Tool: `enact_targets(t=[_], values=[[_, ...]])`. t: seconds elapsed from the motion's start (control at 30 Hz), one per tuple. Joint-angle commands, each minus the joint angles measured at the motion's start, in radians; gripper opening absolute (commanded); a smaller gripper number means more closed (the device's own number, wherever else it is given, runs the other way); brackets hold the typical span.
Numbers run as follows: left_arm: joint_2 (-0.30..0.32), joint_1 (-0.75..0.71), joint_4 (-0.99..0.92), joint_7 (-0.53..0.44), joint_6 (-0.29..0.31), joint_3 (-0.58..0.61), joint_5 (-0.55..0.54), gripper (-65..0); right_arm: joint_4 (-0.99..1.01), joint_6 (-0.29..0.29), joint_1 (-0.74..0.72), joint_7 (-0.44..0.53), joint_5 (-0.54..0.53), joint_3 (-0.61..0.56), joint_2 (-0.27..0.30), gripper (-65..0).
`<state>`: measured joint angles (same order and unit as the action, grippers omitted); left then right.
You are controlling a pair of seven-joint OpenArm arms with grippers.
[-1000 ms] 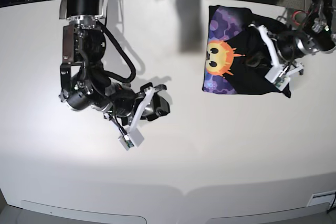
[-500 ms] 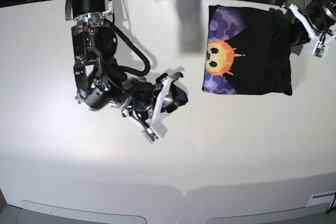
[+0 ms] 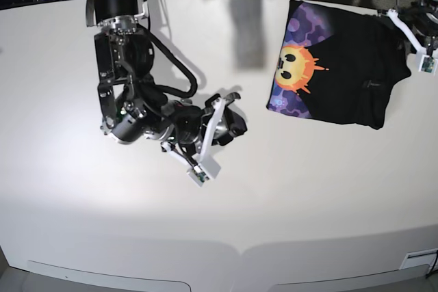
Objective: Fold the T-shirt properly
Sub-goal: 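Grasp the bundle with both grippers and rotate it on the table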
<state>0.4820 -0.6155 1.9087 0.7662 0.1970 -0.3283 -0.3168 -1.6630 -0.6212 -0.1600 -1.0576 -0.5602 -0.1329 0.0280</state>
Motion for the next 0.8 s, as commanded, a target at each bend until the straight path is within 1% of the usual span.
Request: enact_targets(t=[0.0, 0.07, 0.1, 0.13, 0.2, 0.27, 0.3, 0.37, 0.4, 0.47, 0.5, 0.53, 0.57, 0.63, 0.7, 0.77], values=[[0.014, -0.002, 0.014, -0.006, -0.052, -0.011, 0.045, -37.0, -0.016, -0.005, -0.020, 0.009, -0.019, 0.002, 0.000, -46.4], [0.014, -0.002, 0.014, -0.003, -0.163, -0.011, 0.133, -37.0, -0.016, -0.005, -0.020, 0.005, -0.019, 0.002, 0.000, -46.4], [0.014, -0.002, 0.014, -0.003, -0.209, -0.011, 0.165, -37.0, -0.015, -0.005, -0.020, 0.005, -0.019, 0.002, -0.001, -46.4], [0.014, -0.003, 0.014, -0.003, -0.241, -0.011, 0.188, -37.0, -0.016, -0.005, -0.020, 0.005, -0.019, 0.002, -0.001, -46.4], [0.014, -0.003, 0.016, -0.004, -0.270, -0.011, 0.206, -37.1, -0.016, -0.005, -0.020, 0.006, -0.019, 0.001, -0.002, -46.4], [0.014, -0.003, 0.017, -0.022, -0.286, -0.011, 0.202, -37.1, -0.015, -0.005, -0.020, 0.014, -0.019, -0.001, -0.004, -46.4], [0.014, -0.002, 0.017, -0.042, -0.292, -0.011, 0.172, -37.6, -0.015, -0.005, -0.020, 0.023, -0.019, -0.006, -0.005, -46.5], [0.014, -0.002, 0.017, -0.091, -0.281, -0.011, 0.060, -41.1, -0.015, -0.006, -0.020, 0.041, -0.017, -0.016, -0.015, -46.5], [0.014, -0.002, 0.017, -0.109, -0.250, -0.011, -0.007, -44.2, -0.014, -0.006, -0.020, 0.054, -0.008, -0.024, -0.021, -47.7], [0.006, -0.002, 0.017, -0.125, -0.171, -0.011, -0.127, -53.7, -0.014, -0.006, -0.020, 0.086, 0.039, -0.051, -0.037, -55.7], [-0.006, -0.002, 0.017, -0.132, -0.145, -0.011, -0.160, -59.1, -0.014, -0.006, -0.020, 0.106, 0.066, -0.068, -0.045, -60.4], [-0.025, -0.002, 0.015, -0.136, -0.132, -0.011, -0.164, -64.0, -0.014, -0.006, -0.020, 0.125, 0.094, -0.087, -0.053, -65.0], [-0.046, -0.002, 0.013, -0.142, -0.132, -0.011, -0.157, -65.0, -0.013, -0.006, -0.020, 0.146, 0.118, -0.109, -0.060, -65.0], [-0.084, -0.002, -0.009, -0.169, -0.132, -0.011, -0.125, -65.0, -0.009, -0.006, -0.020, 0.189, 0.169, -0.154, -0.075, -65.0], [-0.114, 0.002, -0.057, -0.215, -0.132, -0.011, -0.089, -65.0, 0.010, -0.006, -0.021, 0.220, 0.228, -0.199, -0.093, -65.0], [-0.133, 0.016, -0.117, -0.259, -0.131, -0.011, -0.073, -65.0, 0.059, -0.005, -0.021, 0.271, 0.297, -0.231, -0.104, -65.0]])
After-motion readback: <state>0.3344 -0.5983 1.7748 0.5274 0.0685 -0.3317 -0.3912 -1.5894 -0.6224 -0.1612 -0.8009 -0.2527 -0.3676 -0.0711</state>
